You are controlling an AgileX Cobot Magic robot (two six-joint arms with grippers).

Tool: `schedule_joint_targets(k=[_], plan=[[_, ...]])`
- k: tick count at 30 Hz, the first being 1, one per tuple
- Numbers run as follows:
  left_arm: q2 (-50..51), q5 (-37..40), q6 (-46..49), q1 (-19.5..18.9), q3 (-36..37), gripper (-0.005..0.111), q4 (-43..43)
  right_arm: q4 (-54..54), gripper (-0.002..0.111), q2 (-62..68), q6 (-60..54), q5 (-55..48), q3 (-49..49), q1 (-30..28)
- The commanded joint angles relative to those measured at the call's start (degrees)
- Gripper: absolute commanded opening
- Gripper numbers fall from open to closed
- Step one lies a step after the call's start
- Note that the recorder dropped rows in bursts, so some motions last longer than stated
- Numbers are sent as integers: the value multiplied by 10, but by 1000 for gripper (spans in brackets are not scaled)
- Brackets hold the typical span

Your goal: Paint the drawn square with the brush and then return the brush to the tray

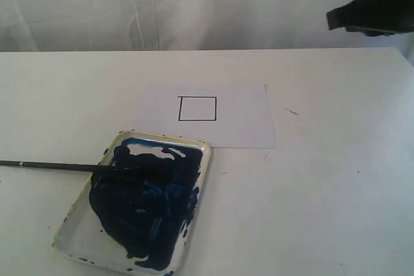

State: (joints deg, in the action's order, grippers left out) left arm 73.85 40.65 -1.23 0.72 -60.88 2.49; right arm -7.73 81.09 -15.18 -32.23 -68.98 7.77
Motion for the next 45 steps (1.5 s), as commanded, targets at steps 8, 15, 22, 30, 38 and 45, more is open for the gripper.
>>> schedule_joint_targets(k=[8,15,22,30,38,45], plan=[[96,52,52,2,-84,38,-41,-49,40,217,-122,-111,-192,2],[123,52,123,2,-84,45,-52,-186,49,283,-261,-108,-224,2],[145,52,332,2,-76,49,-76,-323,49,313,-453,-93,-224,2],[175,54,649,2,-76,49,-186,-342,49,338,-493,-80,-224,2],[232,69,772,2,-76,49,-214,-342,49,344,-493,-72,-224,2],[278,48,823,2,-76,49,-214,-342,49,348,-493,-67,-224,2]])
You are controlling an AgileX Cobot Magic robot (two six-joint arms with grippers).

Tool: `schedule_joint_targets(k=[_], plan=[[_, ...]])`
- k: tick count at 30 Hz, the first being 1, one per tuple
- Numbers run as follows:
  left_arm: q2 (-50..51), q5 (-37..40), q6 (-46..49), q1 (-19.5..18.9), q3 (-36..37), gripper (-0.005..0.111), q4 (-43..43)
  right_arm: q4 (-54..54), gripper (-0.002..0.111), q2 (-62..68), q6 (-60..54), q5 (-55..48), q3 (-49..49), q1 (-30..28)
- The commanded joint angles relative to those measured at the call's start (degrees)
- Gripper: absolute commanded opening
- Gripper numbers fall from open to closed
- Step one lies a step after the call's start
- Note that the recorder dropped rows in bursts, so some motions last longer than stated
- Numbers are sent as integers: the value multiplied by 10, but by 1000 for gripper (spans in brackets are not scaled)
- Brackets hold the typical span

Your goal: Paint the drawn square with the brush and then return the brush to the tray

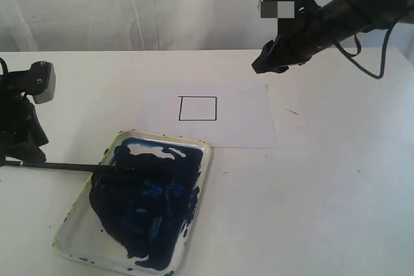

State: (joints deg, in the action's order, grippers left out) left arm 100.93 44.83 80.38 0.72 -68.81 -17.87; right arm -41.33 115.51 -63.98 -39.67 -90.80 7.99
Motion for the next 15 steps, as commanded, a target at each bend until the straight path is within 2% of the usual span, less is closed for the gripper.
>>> schedule_joint_targets(k=[1,6,8,10,15], plan=[[7,3,7,2,3,49,-10,-6,49,10,-11,13,-5,0],[7,-1,7,2,3,49,-10,-35,50,67,-85,16,-5,0],[7,-2,7,2,3,49,-10,-41,57,87,-115,18,-5,7],[7,-3,7,2,3,49,-10,-41,60,99,-132,26,-5,16],[7,-3,7,2,3,49,-10,-42,60,120,-158,41,-5,34]])
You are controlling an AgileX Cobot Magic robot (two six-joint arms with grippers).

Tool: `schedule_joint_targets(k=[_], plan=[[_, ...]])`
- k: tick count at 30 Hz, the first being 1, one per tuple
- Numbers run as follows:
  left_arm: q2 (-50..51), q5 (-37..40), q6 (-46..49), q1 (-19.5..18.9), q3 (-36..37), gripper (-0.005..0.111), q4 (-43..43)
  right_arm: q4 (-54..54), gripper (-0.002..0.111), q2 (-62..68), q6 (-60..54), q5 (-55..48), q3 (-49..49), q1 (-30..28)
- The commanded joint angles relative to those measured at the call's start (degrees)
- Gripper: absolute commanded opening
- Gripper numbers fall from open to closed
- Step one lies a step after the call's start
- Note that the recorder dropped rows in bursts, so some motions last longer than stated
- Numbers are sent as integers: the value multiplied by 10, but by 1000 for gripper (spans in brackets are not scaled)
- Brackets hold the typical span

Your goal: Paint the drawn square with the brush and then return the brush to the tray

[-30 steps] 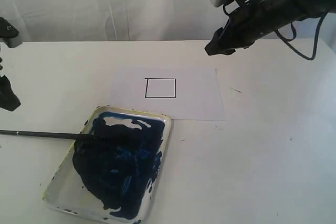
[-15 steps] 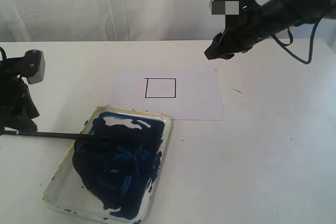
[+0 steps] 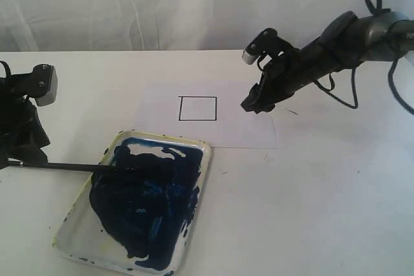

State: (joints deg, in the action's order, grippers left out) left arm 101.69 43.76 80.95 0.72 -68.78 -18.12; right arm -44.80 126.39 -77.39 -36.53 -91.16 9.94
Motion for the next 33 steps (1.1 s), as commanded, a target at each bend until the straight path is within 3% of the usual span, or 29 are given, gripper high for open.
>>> schedule_joint_targets(k=[1,33], plan=[[-1,8,1,2,3,49,-8,-7,60,15,-24,10,-2,16],[-1,20,0,2,3,49,-9,-5,60,55,-24,12,-2,21]])
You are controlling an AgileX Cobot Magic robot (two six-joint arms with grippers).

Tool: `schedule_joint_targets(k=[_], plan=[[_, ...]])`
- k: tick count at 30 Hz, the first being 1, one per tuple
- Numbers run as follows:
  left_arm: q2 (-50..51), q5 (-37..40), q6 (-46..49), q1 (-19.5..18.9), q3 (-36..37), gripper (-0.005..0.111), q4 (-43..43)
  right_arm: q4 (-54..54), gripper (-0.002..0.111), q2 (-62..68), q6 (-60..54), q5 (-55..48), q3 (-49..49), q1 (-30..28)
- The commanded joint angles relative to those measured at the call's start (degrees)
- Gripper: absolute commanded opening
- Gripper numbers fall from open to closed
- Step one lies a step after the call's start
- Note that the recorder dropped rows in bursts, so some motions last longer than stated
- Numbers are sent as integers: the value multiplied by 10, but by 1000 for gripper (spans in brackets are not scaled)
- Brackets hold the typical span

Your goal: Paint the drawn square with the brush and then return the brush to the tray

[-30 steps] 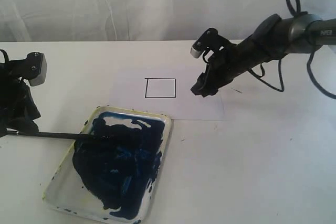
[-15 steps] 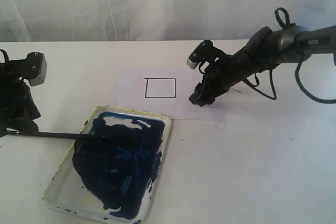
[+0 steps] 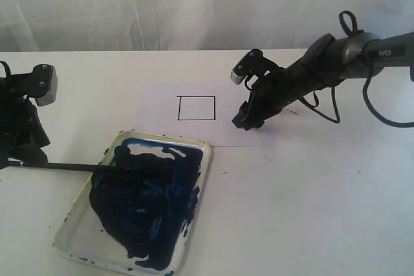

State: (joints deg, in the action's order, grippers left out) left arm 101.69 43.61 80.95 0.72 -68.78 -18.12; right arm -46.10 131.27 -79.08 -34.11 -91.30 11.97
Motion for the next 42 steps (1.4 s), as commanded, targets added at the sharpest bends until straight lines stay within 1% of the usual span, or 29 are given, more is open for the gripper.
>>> schedule_joint_targets(k=[1,5,7,10,13,17,21,23,29,35,39,42], plan=[[-1,24,0,2,3,49,-9,8,60,6,-7,-14,0,0],[-1,15,1,2,14,49,-9,9,60,6,-7,-15,0,0],[-1,-2,20,2,28,53,-7,9,60,6,-7,-10,0,0],[-1,-49,31,2,48,61,-5,9,60,8,-7,-9,0,0],[2,-81,39,2,58,63,-22,9,60,8,-7,-9,0,0],[19,-92,105,2,70,63,-66,9,60,8,-7,-9,0,0],[42,-102,168,2,74,63,-135,9,60,8,-7,-9,0,0],[50,-103,183,2,74,62,-155,9,60,8,-7,-10,0,0],[67,-116,203,2,74,58,-166,9,60,8,-7,-9,0,0],[70,-116,264,2,74,52,-229,9,60,8,-7,-9,0,0],[70,-108,270,0,74,49,-231,9,60,8,-7,-9,0,0],[70,-107,270,0,74,49,-230,9,60,8,-7,-9,0,0]])
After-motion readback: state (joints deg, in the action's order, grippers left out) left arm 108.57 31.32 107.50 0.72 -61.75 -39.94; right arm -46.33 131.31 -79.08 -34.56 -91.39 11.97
